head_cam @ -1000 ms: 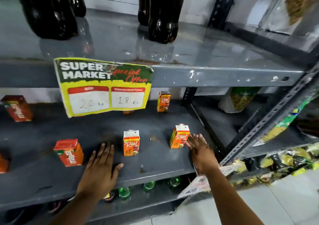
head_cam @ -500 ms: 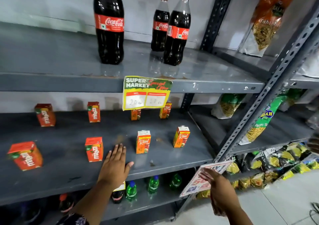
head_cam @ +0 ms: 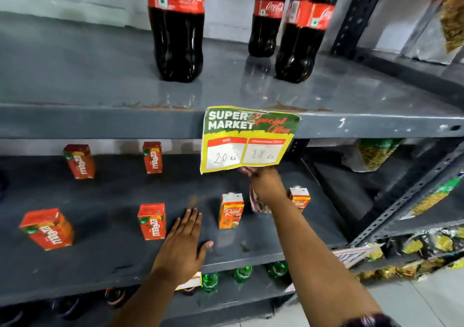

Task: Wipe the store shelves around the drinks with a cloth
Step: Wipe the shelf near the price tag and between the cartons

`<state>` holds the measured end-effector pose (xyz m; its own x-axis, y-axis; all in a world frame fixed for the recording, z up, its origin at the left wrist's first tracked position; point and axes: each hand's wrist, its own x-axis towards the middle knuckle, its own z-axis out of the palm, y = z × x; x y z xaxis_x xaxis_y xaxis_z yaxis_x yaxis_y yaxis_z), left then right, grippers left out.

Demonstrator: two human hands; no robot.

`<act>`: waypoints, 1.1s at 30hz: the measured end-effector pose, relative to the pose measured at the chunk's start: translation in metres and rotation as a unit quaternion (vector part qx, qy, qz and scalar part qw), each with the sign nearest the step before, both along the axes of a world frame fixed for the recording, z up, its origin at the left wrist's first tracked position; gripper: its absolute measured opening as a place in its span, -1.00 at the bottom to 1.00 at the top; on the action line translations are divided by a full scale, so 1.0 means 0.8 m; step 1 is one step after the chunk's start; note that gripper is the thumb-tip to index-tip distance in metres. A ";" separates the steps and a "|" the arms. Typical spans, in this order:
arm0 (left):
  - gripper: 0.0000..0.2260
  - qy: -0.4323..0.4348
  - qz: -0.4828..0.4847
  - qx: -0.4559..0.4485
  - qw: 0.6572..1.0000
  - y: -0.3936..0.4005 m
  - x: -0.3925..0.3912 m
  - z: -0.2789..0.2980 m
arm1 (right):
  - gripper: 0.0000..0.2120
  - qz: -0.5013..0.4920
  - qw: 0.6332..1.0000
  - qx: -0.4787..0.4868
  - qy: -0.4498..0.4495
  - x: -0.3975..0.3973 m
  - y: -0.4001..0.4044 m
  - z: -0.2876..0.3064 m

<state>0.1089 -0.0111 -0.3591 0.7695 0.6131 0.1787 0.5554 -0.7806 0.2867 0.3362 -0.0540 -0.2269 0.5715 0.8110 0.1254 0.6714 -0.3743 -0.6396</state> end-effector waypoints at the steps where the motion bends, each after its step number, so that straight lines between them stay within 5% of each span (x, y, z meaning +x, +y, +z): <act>1: -0.33 -0.005 0.003 0.005 1.000 0.001 0.001 -0.003 | -0.75 -0.012 0.999 -0.032 -0.024 0.009 0.018 -0.013; 3: -0.31 -0.021 0.016 0.002 1.000 0.001 0.003 -0.005 | -0.76 -0.026 0.995 -0.093 0.000 0.017 0.045 -0.027; 5: -0.28 -0.028 0.019 -0.002 0.999 0.002 0.003 -0.008 | -0.68 -0.039 0.983 -0.127 0.124 0.014 0.046 -0.031; 9: -0.32 -0.027 0.012 -0.012 0.999 0.003 0.003 -0.011 | -0.72 -0.045 0.951 -0.065 0.299 0.016 0.026 -0.061; 11: -0.34 -0.030 0.011 -0.003 0.999 0.003 0.003 -0.009 | -0.78 -0.040 0.962 -0.080 0.259 0.026 0.036 -0.079; 14: -0.36 -0.034 0.011 0.007 0.999 0.003 0.004 -0.008 | -0.58 0.025 0.987 -0.158 0.001 0.036 0.067 -0.095; 16: -0.37 -0.035 0.008 0.010 0.999 0.002 0.004 -0.009 | -0.54 0.044 0.986 -0.147 -0.068 0.038 0.067 -0.107; 21: -0.38 -0.018 0.006 0.015 1.000 0.000 0.004 -0.002 | -0.44 0.064 0.983 -0.121 -0.123 0.030 0.021 -0.123; 33: -0.34 0.015 0.032 0.008 0.999 -0.017 0.000 0.007 | -0.32 0.043 0.990 -0.111 -0.081 -0.051 -0.155 -0.136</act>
